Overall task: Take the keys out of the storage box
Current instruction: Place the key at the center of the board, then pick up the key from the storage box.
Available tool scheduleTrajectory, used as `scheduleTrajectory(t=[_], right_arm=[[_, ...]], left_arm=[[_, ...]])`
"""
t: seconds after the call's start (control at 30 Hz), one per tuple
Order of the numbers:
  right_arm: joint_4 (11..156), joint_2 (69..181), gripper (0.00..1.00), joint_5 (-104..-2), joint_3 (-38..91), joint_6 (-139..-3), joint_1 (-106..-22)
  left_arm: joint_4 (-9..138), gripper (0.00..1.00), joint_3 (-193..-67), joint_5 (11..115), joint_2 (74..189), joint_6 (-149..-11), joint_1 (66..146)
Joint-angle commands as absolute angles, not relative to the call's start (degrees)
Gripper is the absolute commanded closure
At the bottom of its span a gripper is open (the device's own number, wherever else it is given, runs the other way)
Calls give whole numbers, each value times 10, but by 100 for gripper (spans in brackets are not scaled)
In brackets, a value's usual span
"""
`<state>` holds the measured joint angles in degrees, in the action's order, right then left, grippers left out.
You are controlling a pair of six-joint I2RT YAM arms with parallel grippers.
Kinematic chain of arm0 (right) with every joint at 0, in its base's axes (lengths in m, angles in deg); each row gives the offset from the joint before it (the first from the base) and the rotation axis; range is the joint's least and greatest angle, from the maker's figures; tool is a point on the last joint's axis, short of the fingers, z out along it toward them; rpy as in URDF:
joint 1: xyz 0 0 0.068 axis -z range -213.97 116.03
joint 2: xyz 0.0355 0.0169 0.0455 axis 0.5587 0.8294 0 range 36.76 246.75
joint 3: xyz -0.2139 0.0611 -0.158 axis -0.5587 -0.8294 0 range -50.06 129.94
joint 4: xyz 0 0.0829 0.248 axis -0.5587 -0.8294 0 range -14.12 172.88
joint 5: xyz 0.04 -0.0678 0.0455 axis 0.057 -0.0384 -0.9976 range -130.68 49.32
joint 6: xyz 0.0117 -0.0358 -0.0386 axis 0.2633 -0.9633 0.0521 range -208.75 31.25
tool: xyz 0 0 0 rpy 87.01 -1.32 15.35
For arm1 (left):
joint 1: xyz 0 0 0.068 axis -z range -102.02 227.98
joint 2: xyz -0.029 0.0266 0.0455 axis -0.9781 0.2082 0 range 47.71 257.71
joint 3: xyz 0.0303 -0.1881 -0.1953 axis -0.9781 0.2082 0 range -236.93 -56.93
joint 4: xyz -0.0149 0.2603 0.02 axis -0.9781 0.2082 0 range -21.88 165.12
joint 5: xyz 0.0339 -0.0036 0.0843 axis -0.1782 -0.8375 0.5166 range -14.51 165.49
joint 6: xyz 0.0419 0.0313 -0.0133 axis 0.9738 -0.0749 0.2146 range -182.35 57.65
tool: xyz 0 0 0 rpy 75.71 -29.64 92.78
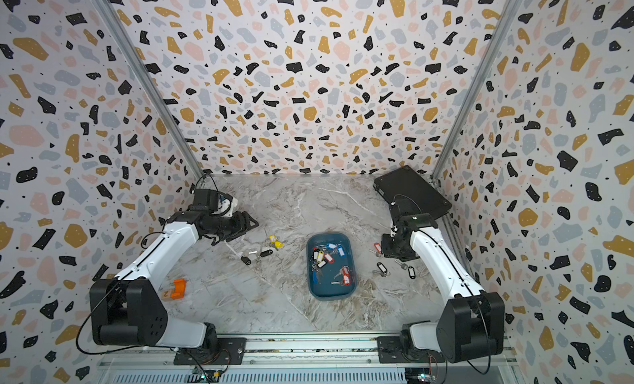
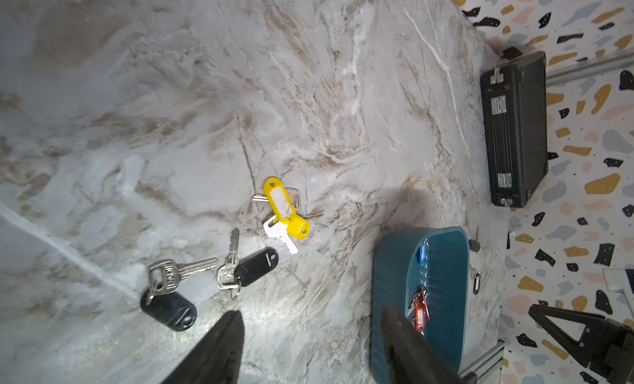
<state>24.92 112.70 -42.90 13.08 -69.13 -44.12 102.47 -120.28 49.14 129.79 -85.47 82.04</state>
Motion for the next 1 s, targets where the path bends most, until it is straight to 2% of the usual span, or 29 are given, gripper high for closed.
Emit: scheduleTrajectory(t=[0.0, 0.2, 0.33, 0.5, 0.63, 0.97], right_arm=[[205, 1087, 67, -427, 121, -707, -440], [186, 1013, 71, -395, 96, -699, -440], [185, 987, 73, -379, 68, -689, -440], [187, 980, 76, -378, 59, -686, -440], [188, 978, 77, -379, 57, -686, -440], [200, 978, 78, -386, 48, -687, -440]], left_arm=[[1030, 33, -1205, 531, 1275, -818, 892], [1098, 36, -1289, 645, 1311, -817, 1069], [1120, 40, -1380, 674, 1384, -832, 1148], [1126, 44, -1482, 670, 1498, -887, 1194], [1125, 52, -1528, 671, 1586, -938, 1212], [1145, 61, -1605, 715, 1693, -952, 1251]])
